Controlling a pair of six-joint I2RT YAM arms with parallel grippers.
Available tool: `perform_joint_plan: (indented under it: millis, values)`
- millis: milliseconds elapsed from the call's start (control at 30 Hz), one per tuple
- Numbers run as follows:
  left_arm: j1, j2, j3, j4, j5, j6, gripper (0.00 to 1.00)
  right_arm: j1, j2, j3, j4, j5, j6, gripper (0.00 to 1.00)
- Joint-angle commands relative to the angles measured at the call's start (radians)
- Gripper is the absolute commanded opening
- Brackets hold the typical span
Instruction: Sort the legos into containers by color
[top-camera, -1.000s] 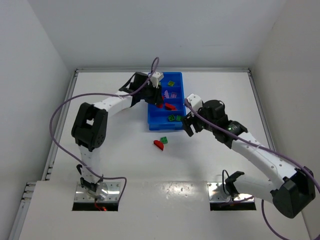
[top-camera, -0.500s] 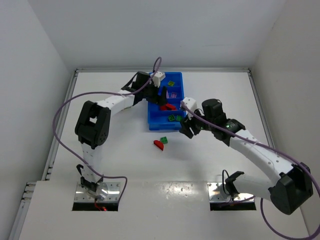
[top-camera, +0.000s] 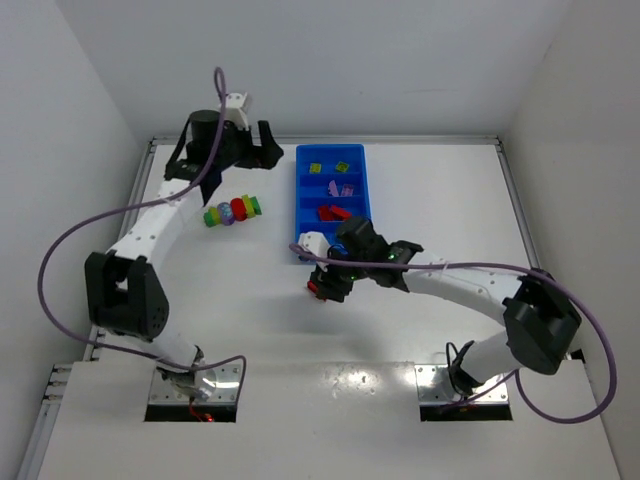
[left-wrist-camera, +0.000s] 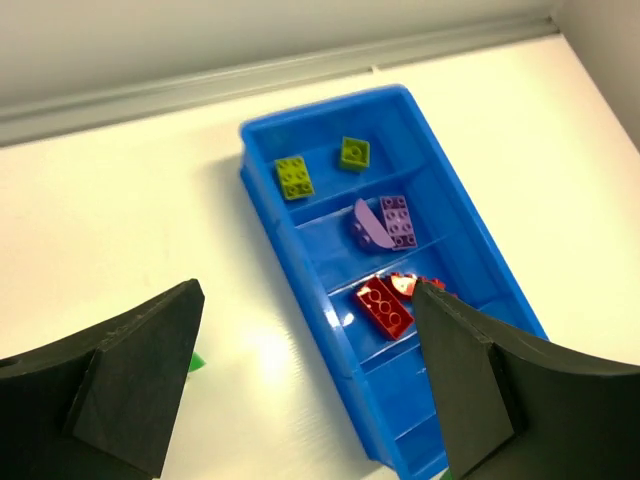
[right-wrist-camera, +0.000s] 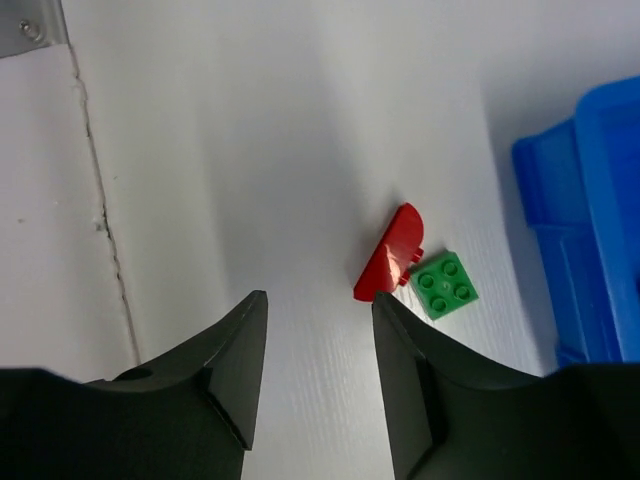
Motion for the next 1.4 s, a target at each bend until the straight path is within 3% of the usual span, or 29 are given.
perform_joint_plan:
  millis: [0, 333, 733, 900, 1000, 1367]
  values:
    - [0.031, -0.115, -0.069, -0.048, -0.029, -0.005, 0.92, 0.031, 0.031, 0.016, 0.104, 0.027, 0.032, 0.46]
    - [0.051, -0.264, -0.221, -0.038, -0.048, -0.005, 0.93, 0.040, 0.192, 0.059, 0.196, 0.148, 0.169, 0.41]
    - [0.115, -0.273, -0.249, -0.038, -0.028, 0.023, 0.93, 0.031, 0.326, 0.111, 0.187, 0.148, 0.213, 0.41]
    - [0.135, -0.264, -0.258, -0.038, -0.019, 0.023, 0.93, 0.031, 0.359, 0.093, 0.187, 0.127, 0.195, 0.32]
    - [0.146, -0.255, -0.258, -0.038, -0.008, 0.023, 0.93, 0.031, 0.360, 0.068, 0.187, 0.139, 0.186, 0.32]
    - [0.155, -0.245, -0.279, -0.019, 0.020, 0.023, 0.93, 0.031, 0.341, 0.045, 0.187, 0.223, 0.167, 0.60]
